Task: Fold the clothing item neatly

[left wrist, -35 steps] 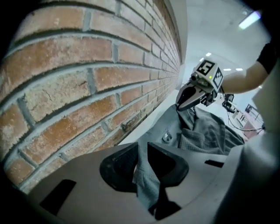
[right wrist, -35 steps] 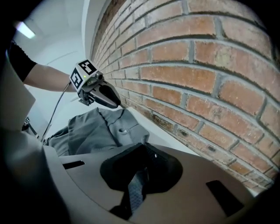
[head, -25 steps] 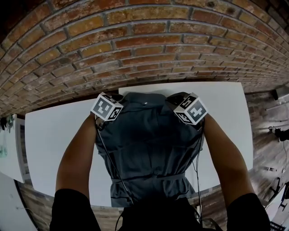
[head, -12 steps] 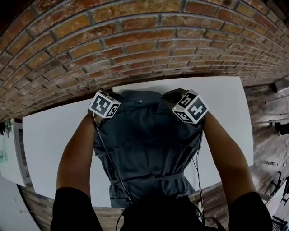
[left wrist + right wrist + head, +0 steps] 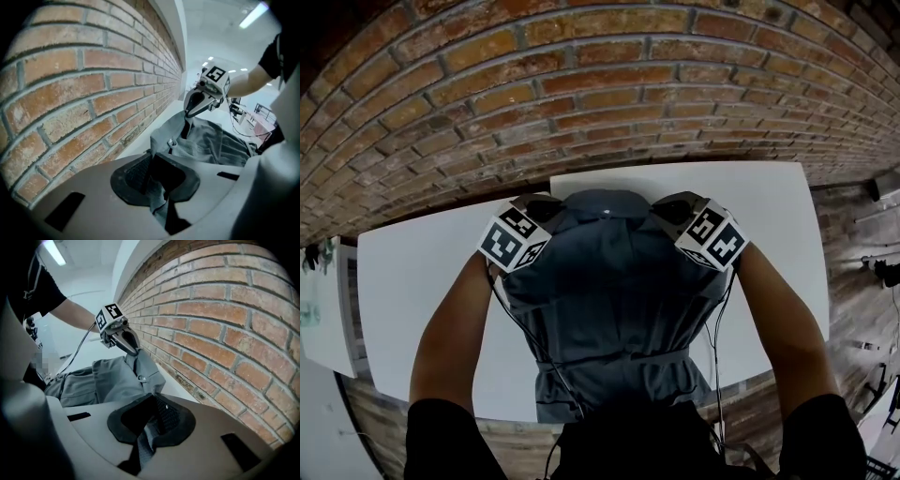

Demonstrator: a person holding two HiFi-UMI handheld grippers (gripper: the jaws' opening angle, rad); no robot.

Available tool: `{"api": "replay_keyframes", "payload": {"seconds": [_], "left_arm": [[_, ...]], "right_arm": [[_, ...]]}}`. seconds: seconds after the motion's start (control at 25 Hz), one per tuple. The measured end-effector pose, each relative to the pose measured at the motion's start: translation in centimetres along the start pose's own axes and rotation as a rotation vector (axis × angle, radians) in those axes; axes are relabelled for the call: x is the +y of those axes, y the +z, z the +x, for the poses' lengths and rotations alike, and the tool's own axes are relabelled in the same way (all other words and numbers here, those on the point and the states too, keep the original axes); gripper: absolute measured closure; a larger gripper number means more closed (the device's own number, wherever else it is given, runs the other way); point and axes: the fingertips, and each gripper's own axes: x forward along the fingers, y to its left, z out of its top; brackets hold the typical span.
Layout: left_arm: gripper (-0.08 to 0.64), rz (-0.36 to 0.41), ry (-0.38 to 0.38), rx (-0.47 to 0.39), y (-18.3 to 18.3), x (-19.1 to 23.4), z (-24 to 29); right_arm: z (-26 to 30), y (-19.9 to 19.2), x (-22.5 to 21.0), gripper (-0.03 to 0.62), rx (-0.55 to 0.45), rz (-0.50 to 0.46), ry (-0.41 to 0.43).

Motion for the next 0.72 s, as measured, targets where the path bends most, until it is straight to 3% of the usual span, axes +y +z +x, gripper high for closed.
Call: {"api": "replay_keyframes", "payload": {"seconds": [0.2, 0.4, 0.48, 0.6, 0.72], "left_arm": [[0.537, 0.182, 0.041, -0.089, 0.5, -4.0, -2.5], [0.535, 0.417, 0.122, -0.183, 0.6, -7.5, -3.9], [0.535, 0.556, 0.135, -0.168, -0.3, -8.7, -3.9], [0.535, 0.743, 0.126, -0.104, -2.9, -10.2, -3.2], [0.535, 0.830, 0.094, -0.035, -5.8, -10.8, -2.4]], "right_arm": [[-1.9, 0.7, 1.9, 0.575, -0.054, -0.052, -0.029], [-3.8, 1.6, 2.3, 0.574, -0.223, 0.043, -0.072], [-4.0, 1.1, 2.8, 0.575, -0.217, 0.000, -0.083], [-3.5, -0.3, 4.3, 0.574, -0.152, -0.140, -0.083], [-3.3, -2.0, 5.5, 0.574, -0.093, -0.241, -0.064]]}}
